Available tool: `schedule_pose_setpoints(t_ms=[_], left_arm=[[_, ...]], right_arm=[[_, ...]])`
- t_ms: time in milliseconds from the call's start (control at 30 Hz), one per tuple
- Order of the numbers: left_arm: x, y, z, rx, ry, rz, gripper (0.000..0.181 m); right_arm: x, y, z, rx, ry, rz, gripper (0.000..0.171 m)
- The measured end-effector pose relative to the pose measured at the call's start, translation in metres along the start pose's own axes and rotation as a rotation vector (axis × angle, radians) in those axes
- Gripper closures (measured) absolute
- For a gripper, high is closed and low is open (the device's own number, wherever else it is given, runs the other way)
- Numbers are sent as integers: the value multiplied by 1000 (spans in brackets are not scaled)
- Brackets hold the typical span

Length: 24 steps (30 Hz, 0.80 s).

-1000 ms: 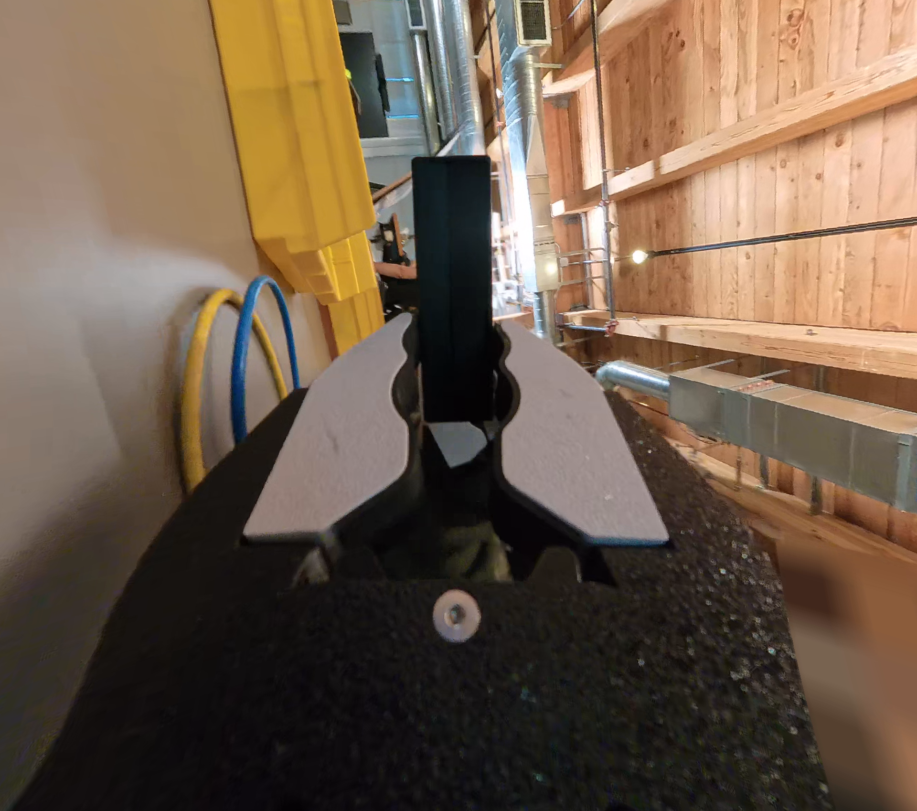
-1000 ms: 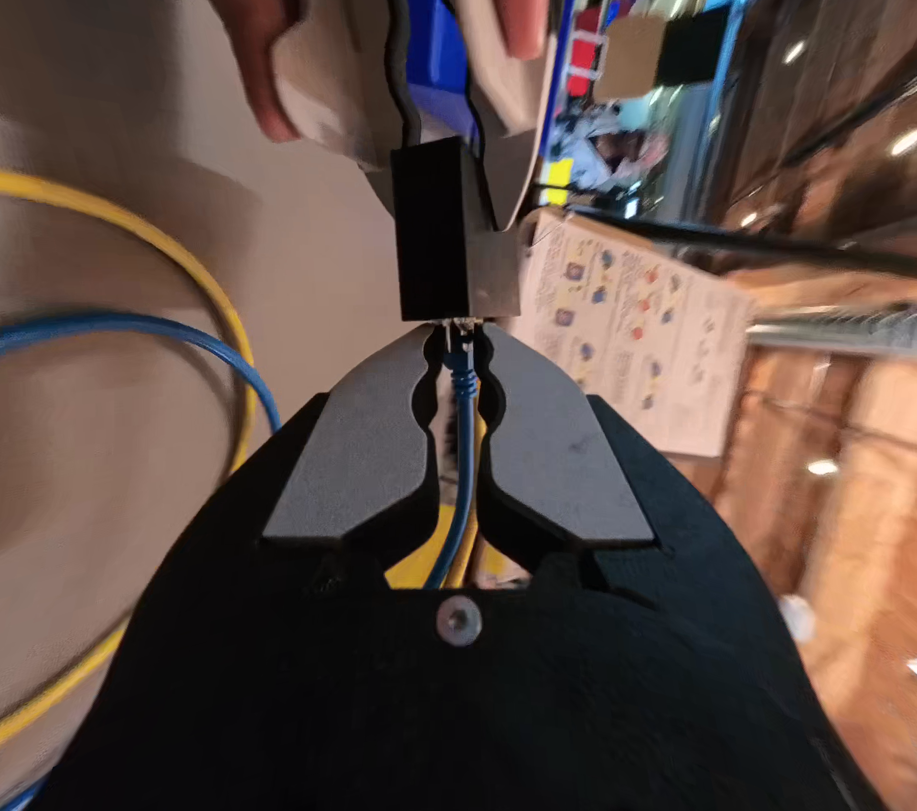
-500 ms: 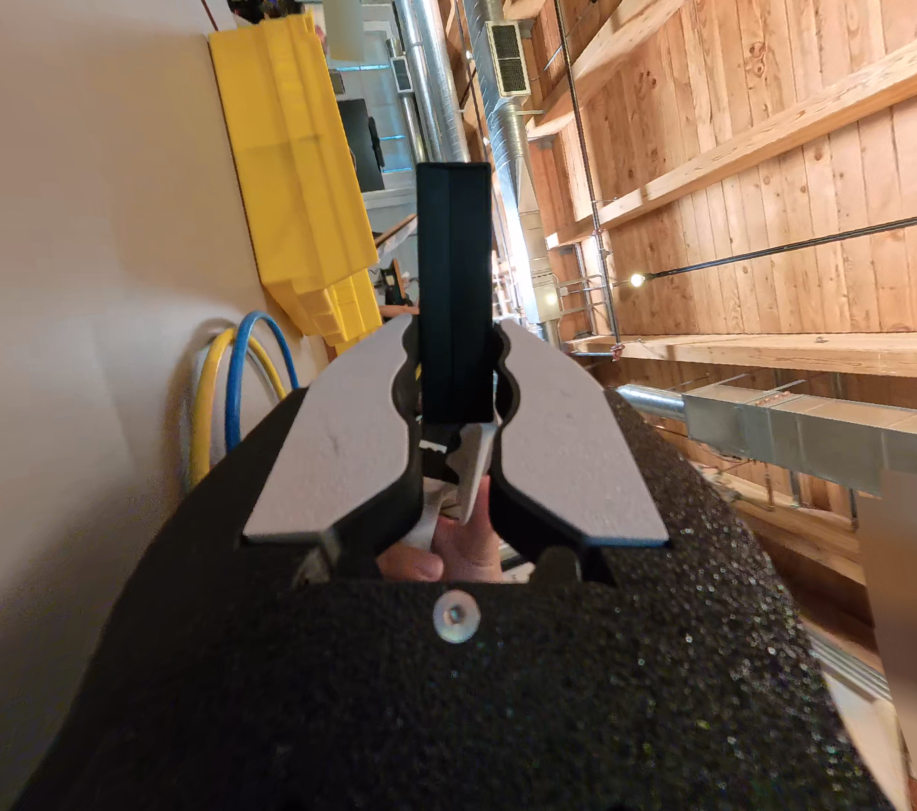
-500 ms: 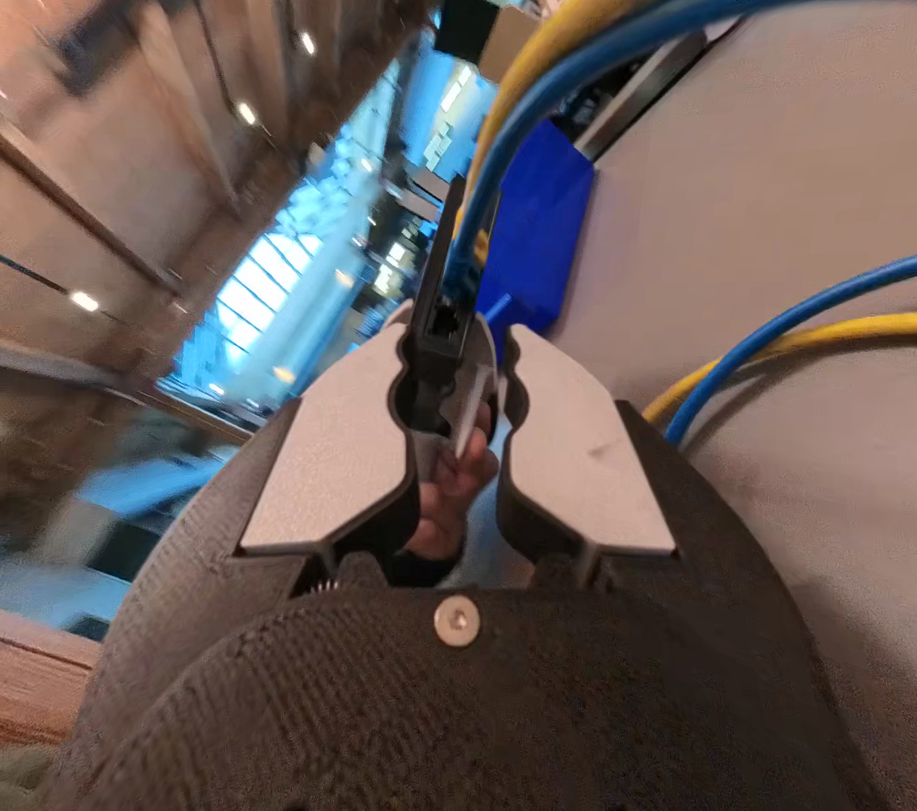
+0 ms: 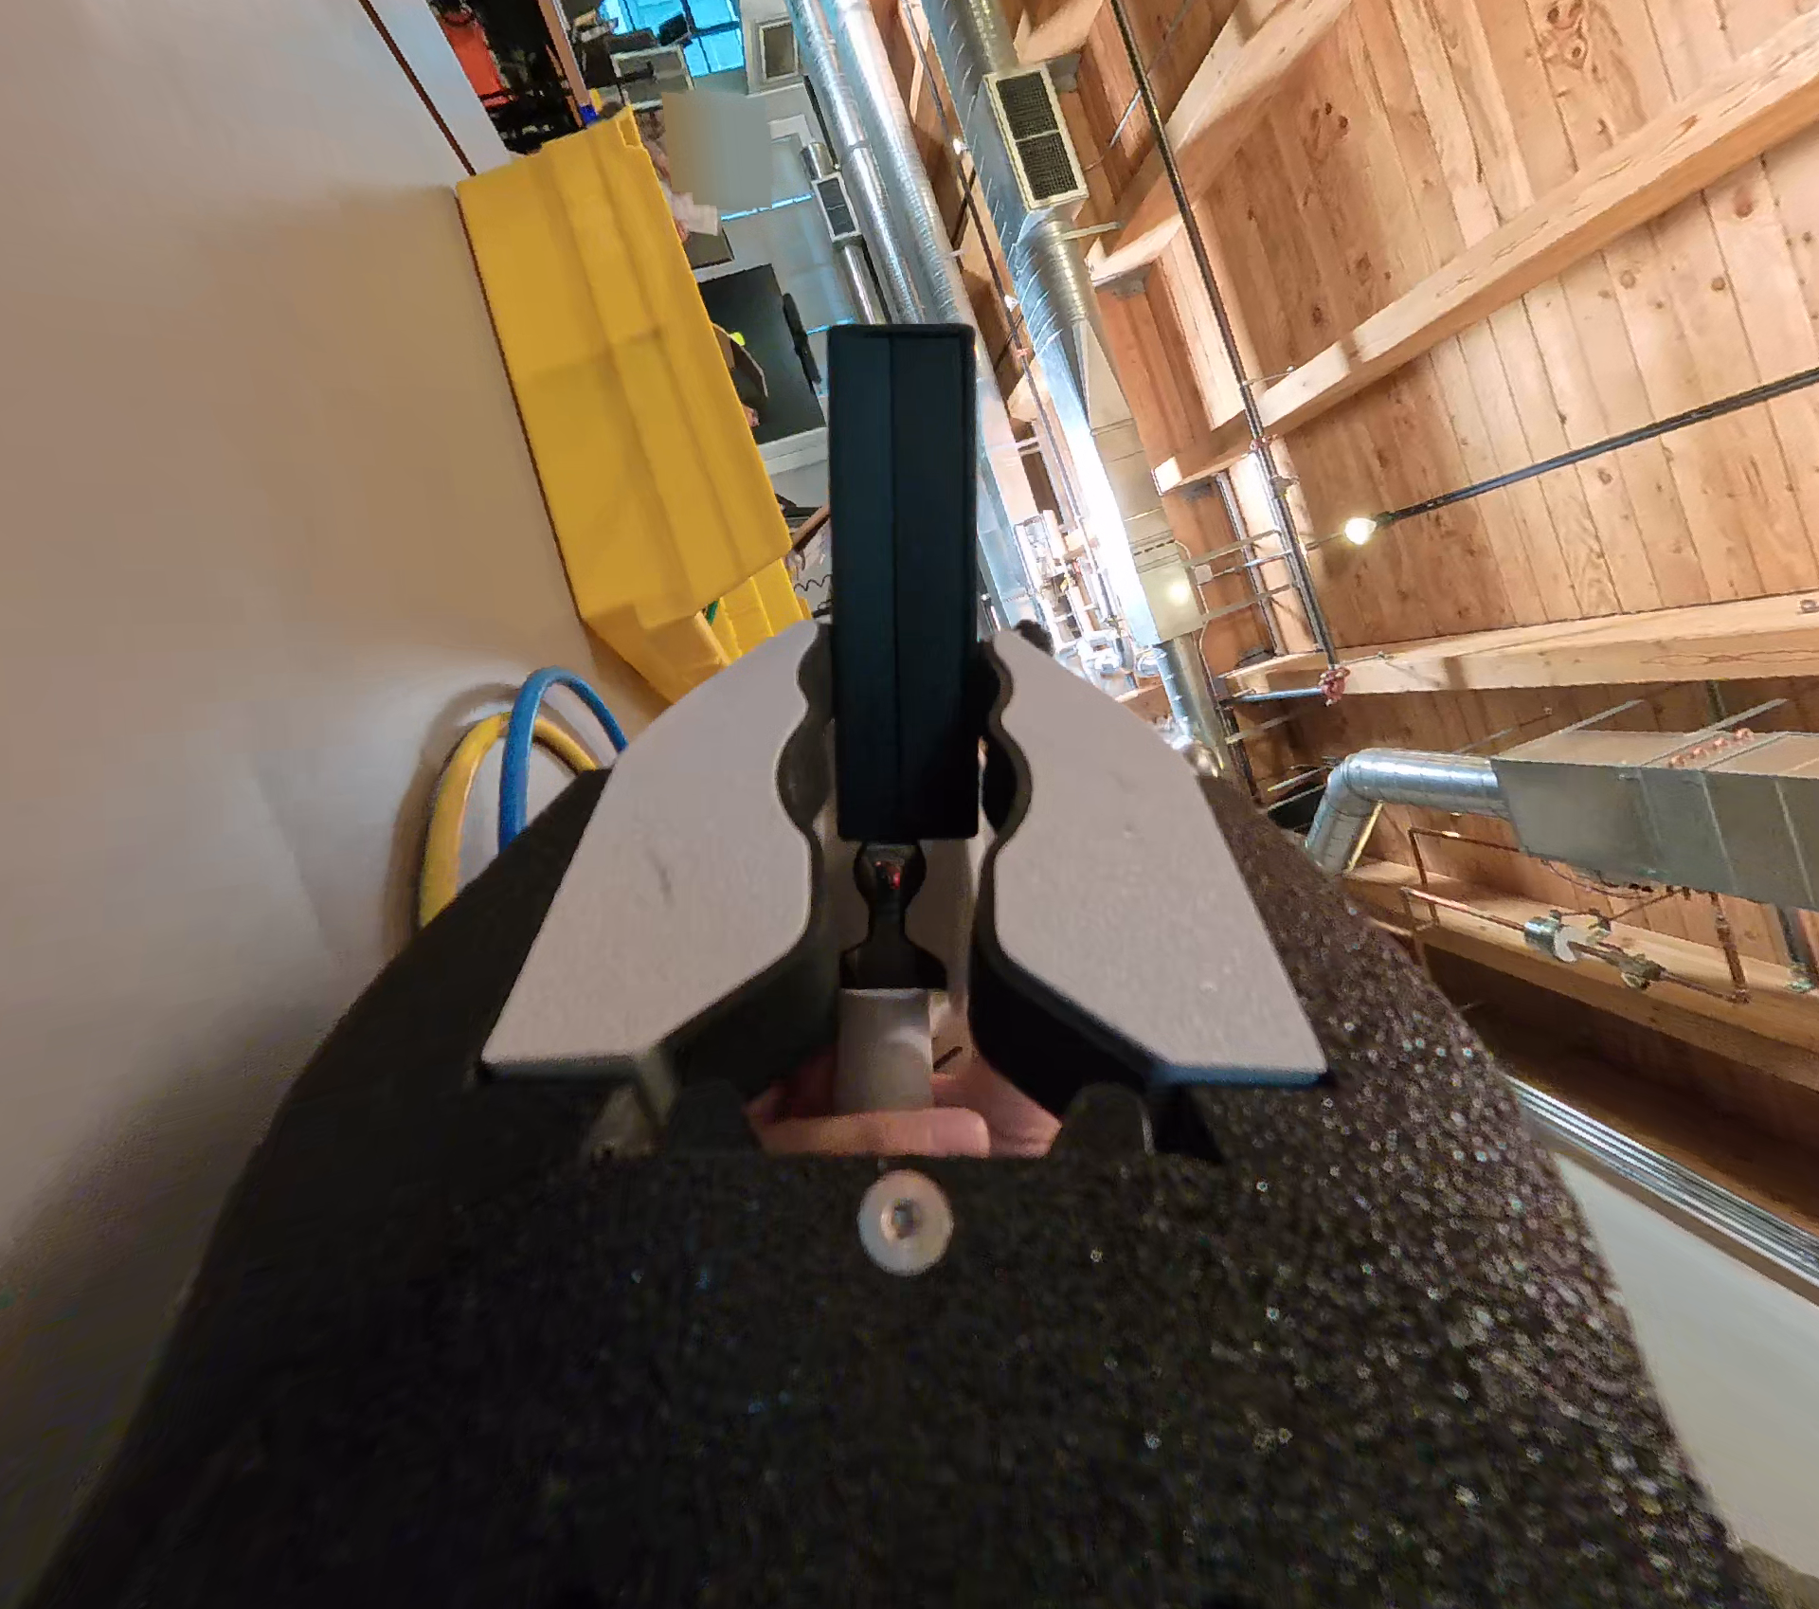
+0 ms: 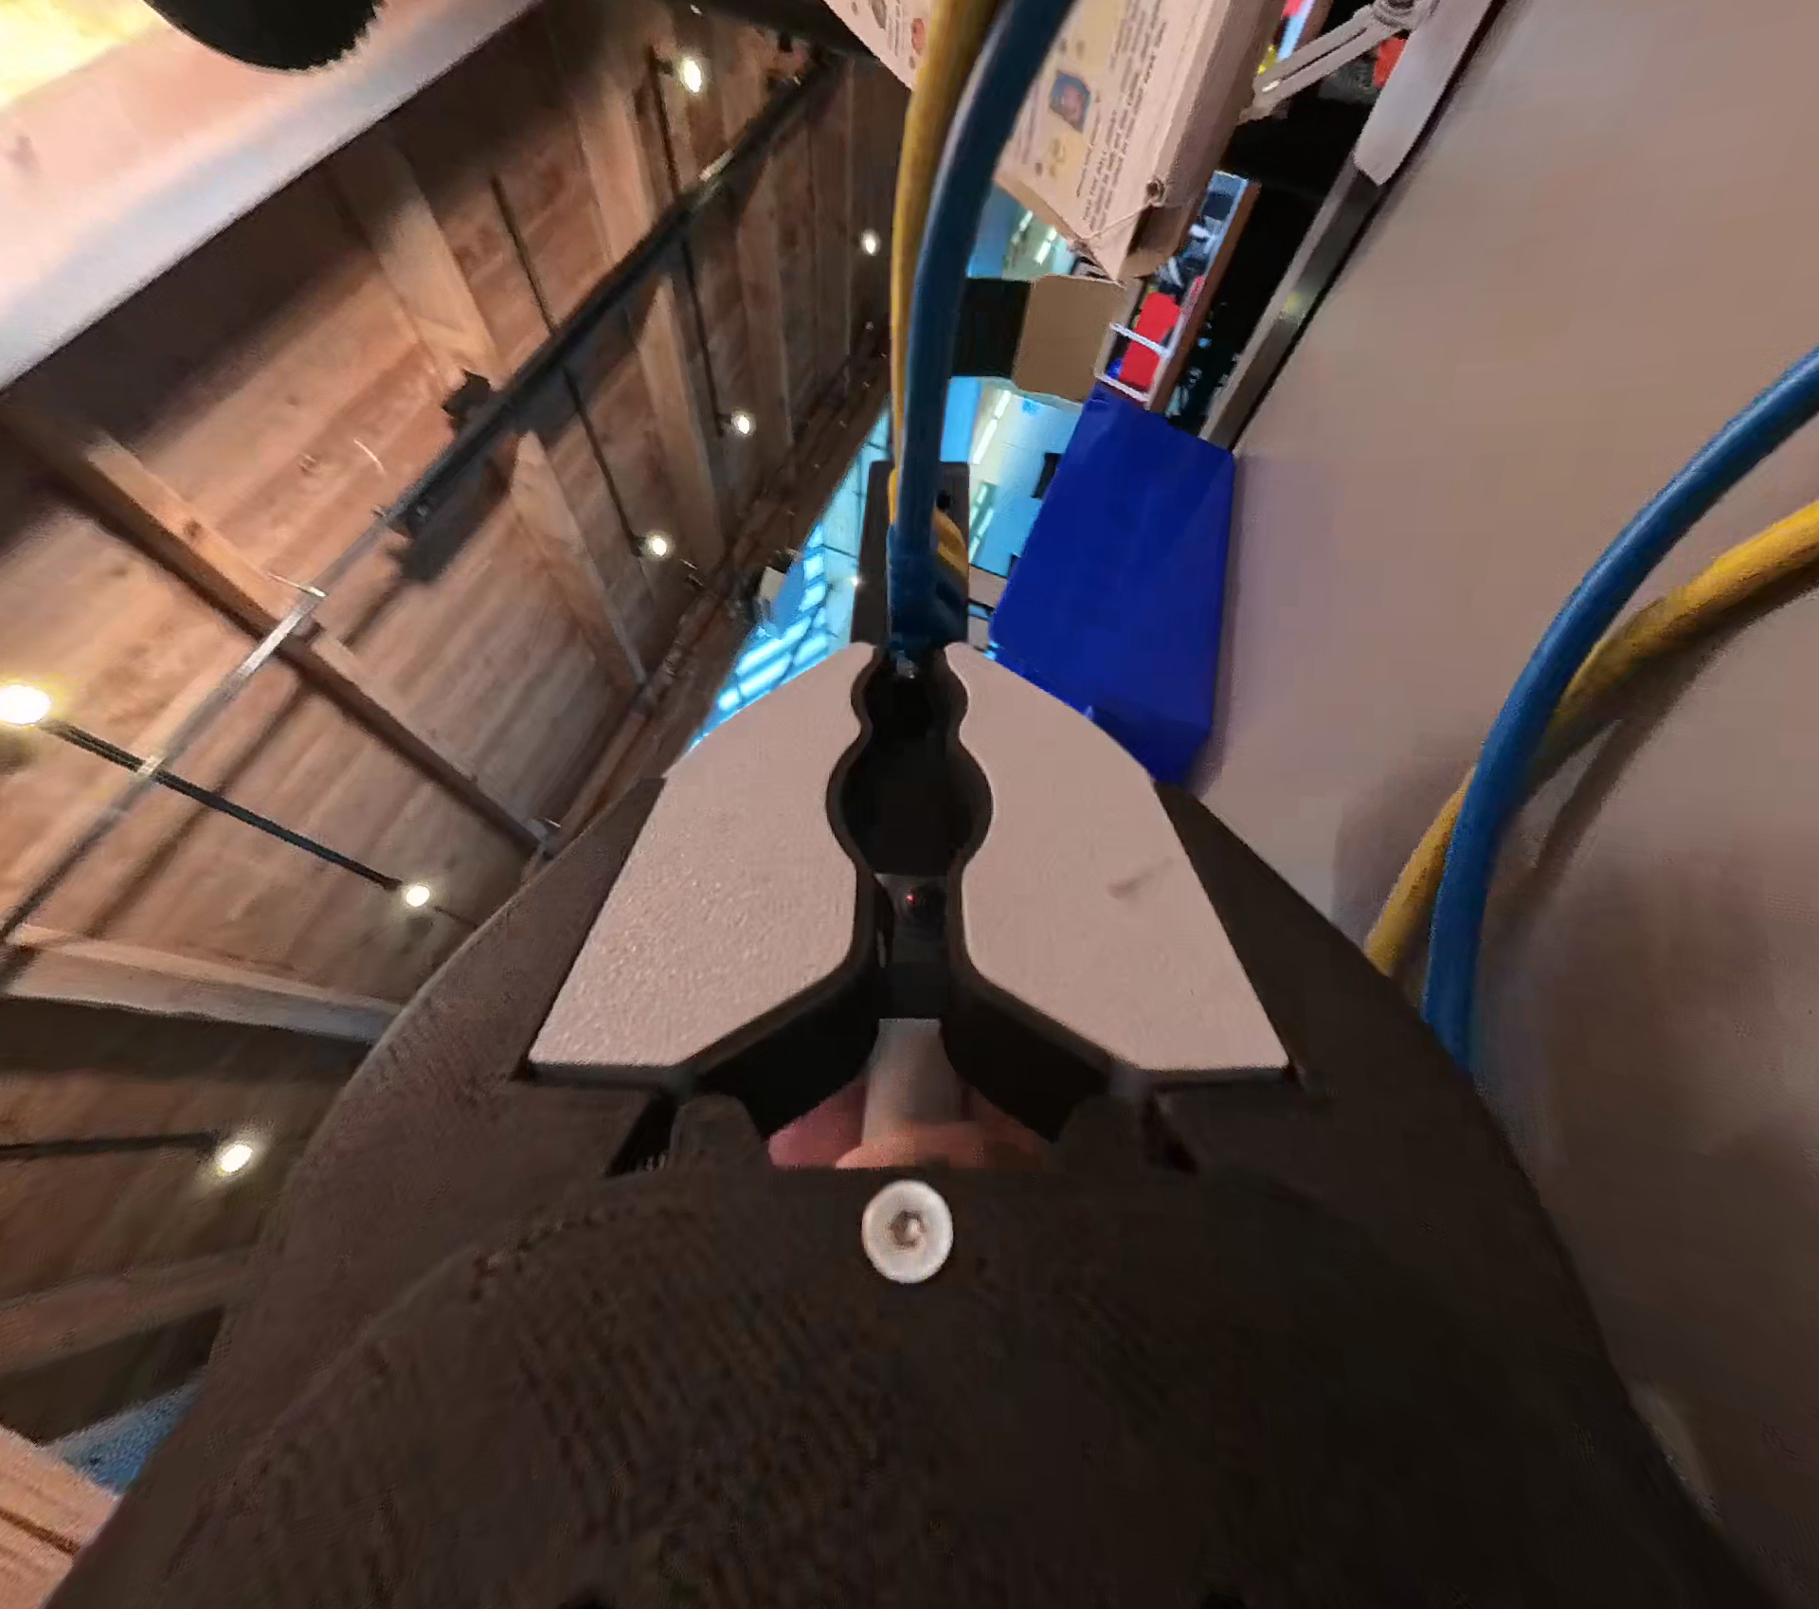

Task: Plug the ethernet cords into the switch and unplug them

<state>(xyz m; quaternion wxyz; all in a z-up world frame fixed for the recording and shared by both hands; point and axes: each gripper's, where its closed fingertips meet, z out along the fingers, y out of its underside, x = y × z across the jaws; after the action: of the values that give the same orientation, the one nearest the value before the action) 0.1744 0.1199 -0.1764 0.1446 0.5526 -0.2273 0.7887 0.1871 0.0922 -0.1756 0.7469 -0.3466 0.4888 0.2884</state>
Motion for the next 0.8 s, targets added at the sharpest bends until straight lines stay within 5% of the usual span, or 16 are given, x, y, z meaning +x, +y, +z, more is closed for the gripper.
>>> schedule_pose_setpoints(t_ms=[300, 667, 800], left_arm=[[-4, 3, 1, -5, -20, 3, 155], [-4, 6, 3, -9, -21, 16, 155], [-6, 5, 2, -2, -30, 24, 155]], right_arm=[[-2, -2, -1, 36, -2, -27, 149], [4, -5, -3, 62, 12, 2, 163], [4, -4, -3, 58, 18, -5, 151]])
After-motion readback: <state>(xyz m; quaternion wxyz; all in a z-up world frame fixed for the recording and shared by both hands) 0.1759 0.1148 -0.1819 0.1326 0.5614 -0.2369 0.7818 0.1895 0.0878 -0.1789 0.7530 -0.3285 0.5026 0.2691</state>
